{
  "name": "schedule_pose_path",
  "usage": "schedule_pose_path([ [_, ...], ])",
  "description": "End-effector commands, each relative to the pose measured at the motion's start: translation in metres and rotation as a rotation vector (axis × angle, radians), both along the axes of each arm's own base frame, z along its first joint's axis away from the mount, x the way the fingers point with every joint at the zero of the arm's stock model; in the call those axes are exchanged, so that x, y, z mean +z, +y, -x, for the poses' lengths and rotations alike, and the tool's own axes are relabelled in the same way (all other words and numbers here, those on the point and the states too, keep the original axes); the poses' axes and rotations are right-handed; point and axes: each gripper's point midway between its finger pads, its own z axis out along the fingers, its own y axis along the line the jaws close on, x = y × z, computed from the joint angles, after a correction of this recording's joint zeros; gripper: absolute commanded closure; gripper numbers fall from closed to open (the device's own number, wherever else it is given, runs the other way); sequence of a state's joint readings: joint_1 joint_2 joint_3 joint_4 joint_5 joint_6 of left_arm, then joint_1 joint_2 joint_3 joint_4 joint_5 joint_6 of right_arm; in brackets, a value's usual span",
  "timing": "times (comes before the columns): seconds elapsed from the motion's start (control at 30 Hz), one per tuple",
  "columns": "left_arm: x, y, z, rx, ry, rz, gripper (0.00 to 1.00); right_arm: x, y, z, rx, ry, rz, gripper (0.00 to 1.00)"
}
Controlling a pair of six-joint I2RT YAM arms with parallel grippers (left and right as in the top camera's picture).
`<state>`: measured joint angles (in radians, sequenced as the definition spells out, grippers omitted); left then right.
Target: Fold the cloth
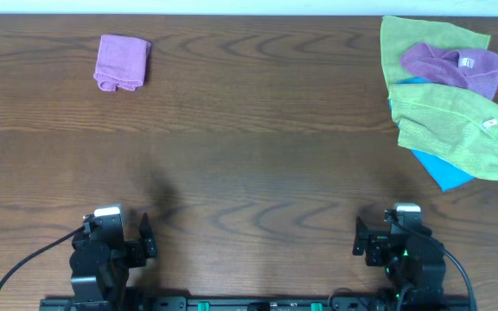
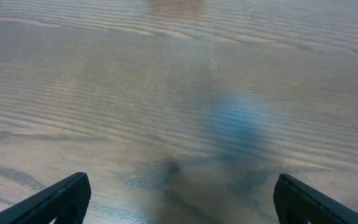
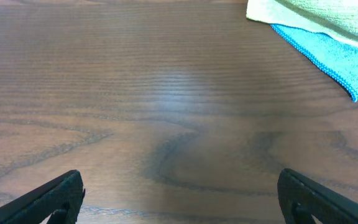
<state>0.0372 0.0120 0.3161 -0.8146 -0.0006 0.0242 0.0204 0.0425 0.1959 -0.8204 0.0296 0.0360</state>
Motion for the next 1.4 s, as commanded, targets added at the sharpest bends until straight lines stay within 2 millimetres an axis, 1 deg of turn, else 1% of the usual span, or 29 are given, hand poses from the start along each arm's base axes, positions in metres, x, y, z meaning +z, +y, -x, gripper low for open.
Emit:
schedule_pose_path([
  [0.0, -0.002, 0.001, 0.000, -0.002, 0.002, -0.010, 0.05, -0.003, -0.002, 0.000, 0.003, 0.001, 0.014, 0.01],
  [0.4, -0.002, 0.001, 0.000, -0.002, 0.002, -0.010, 0.05, -0.003, -0.001, 0.001, 0.002, 0.003, 0.011, 0.01],
  [0.53, -0.002, 0.001, 0.000, -0.002, 0.002, -0.010, 0.05, -0.005, 0.002, 0.001, -0.012, 0.021, -0.034, 0.01],
  [0.7, -0.002, 0.001, 0.000, -0.002, 0.002, -0.010, 0.05, 0.004, 0.001, -0.001, -0.067, 0.067, -0.089, 0.01],
  [0.83, -0.002, 0.001, 0.000, -0.002, 0.002, -0.010, 0.05, 0.023, -0.003, -0.007, -0.099, 0.118, -0.091, 0.01],
  [0.97, -0.002, 0.001, 0.000, -0.002, 0.002, -0.010, 0.05, 0.052, -0.009, -0.019, -0.128, 0.171, -0.085, 0.01],
  [1.1, -0.002, 0.001, 0.000, -0.002, 0.002, -0.010, 0.05, 0.073, -0.012, -0.032, -0.143, 0.221, -0.084, 0.01],
  [1.27, -0.002, 0.001, 0.000, -0.002, 0.002, -0.010, 0.05, 0.095, -0.013, -0.055, -0.149, 0.273, -0.078, 0.01],
  [1.37, -0.002, 0.001, 0.000, -0.002, 0.002, -0.010, 0.05, 0.109, -0.016, -0.074, -0.153, 0.296, -0.062, 0.01],
])
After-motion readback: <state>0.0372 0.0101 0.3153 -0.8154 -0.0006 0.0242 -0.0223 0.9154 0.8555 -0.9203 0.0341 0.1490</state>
